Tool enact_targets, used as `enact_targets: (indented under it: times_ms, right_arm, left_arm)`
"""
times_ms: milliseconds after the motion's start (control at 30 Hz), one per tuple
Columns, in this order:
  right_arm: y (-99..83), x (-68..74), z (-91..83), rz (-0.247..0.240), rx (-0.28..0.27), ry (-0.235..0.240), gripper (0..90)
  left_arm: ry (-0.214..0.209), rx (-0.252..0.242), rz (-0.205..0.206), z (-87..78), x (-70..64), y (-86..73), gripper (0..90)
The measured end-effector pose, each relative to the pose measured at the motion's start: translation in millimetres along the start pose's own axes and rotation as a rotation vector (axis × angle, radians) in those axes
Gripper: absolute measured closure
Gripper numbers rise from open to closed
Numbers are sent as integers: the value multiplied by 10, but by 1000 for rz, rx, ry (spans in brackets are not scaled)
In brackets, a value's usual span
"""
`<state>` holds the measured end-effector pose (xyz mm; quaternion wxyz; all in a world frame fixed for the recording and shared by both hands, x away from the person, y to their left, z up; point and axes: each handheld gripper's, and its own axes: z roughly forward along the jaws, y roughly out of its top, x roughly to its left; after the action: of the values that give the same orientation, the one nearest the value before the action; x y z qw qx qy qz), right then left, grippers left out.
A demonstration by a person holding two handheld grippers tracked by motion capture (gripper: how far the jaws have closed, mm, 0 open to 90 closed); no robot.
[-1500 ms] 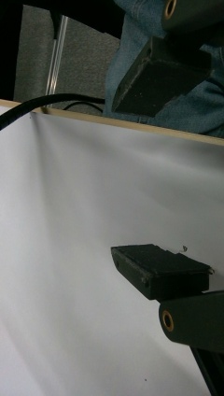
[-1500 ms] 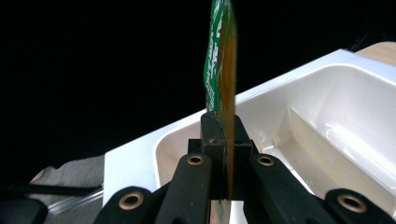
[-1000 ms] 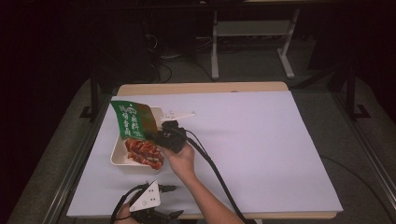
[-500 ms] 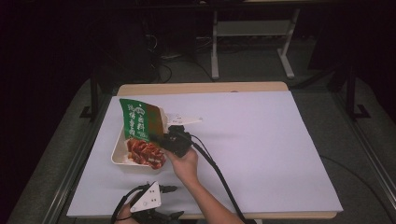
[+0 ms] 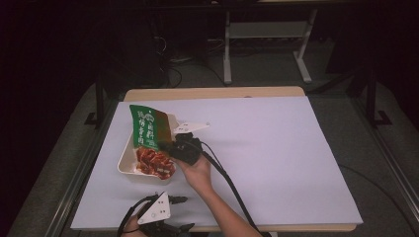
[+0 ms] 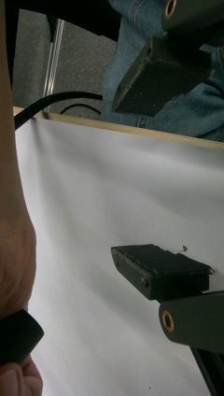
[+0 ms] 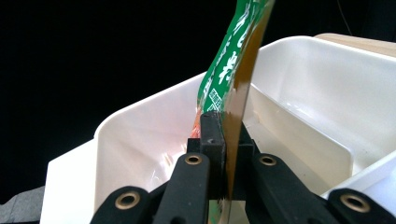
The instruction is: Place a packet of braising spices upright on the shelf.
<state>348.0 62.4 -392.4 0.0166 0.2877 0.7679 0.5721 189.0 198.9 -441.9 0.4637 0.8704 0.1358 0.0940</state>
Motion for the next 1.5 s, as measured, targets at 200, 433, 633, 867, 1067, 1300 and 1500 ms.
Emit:
enact_targets:
  times_ms: [200, 433, 633, 867, 1067, 1300, 1500]
  right_arm:
    - [79, -30, 52, -3, 29, 27, 875]
    - [92, -116, 58, 29, 42, 36, 699]
    - [121, -127, -49, 13, 60, 25, 586]
    - [146, -160, -203, 11, 70, 41, 499]
    - [158, -195, -213, 7, 92, 46, 506]
    - [194, -178, 12, -33, 197, 120, 657]
    - [276, -206, 149, -39, 242, 143, 725]
  left_arm:
    - [1, 6, 4, 9, 18, -4, 253]
    - [5, 1, 1, -3, 29, -11, 253]
    - [16, 2, -6, -2, 45, -12, 250]
    - [24, 11, -3, -3, 55, -9, 248]
    - [24, 16, 4, 2, 55, -6, 247]
    - [19, 14, 5, 7, 55, -7, 247]
    - [17, 12, 1, 12, 60, 0, 247]
